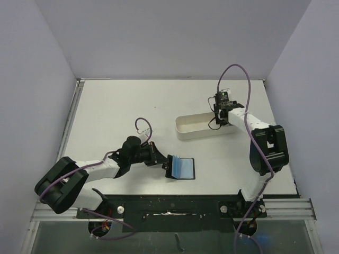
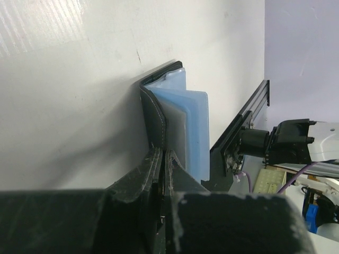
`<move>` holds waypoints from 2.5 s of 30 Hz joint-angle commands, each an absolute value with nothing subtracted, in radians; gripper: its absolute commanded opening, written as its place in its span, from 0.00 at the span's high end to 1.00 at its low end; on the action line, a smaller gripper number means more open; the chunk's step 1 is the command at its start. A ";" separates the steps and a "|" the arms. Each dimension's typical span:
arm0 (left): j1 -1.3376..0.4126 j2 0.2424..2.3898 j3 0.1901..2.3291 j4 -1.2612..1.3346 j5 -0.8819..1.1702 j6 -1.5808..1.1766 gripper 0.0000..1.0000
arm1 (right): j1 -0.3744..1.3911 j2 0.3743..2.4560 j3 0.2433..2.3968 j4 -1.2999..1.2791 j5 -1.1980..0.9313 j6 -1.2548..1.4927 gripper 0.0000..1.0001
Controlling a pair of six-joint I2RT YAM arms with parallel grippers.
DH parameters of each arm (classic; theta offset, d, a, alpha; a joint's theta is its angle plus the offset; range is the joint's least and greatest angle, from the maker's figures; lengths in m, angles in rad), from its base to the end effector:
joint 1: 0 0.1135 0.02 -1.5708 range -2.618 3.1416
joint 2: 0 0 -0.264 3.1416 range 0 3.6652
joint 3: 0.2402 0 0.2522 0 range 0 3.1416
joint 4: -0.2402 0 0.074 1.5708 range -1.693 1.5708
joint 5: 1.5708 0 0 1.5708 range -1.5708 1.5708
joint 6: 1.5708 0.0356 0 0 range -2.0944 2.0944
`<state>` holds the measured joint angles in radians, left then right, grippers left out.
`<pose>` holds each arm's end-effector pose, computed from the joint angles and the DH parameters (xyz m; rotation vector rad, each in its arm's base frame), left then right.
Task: Put the credit cards into the card holder
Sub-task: Pick up the credit card from the storage box.
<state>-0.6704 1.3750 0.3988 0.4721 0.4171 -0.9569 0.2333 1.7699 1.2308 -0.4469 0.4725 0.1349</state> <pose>0.1860 -0.1659 0.1517 -0.0447 2.3576 -1.3442 0.3653 0.0701 0.2099 0.0569 2.4568 -0.4450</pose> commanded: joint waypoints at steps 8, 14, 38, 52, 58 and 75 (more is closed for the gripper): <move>-0.664 1.357 0.384 0.527 0.427 -0.954 1.00 | 0.232 1.812 1.266 -0.376 0.572 0.097 0.51; -0.664 1.373 0.382 0.525 0.418 -0.946 1.00 | 0.233 1.810 1.270 -0.379 0.591 0.095 0.65; -0.665 1.407 0.367 0.521 0.391 -0.922 1.00 | 0.237 1.749 1.298 -0.419 0.585 0.070 0.93; -0.664 1.411 0.377 0.504 0.383 -0.913 1.00 | 0.238 1.668 1.312 -0.483 0.412 0.094 1.00; -0.664 1.413 0.373 0.492 0.363 -0.914 1.00 | 0.252 1.584 1.302 -0.526 0.348 0.128 1.00; -0.649 1.341 0.388 0.374 0.295 -0.902 0.77 | 0.325 1.306 1.202 -0.588 0.151 0.290 1.00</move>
<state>-0.6636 1.3914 0.3630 0.4034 0.3340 -0.9230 0.2756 1.4208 1.2434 -0.5655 0.2394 0.2134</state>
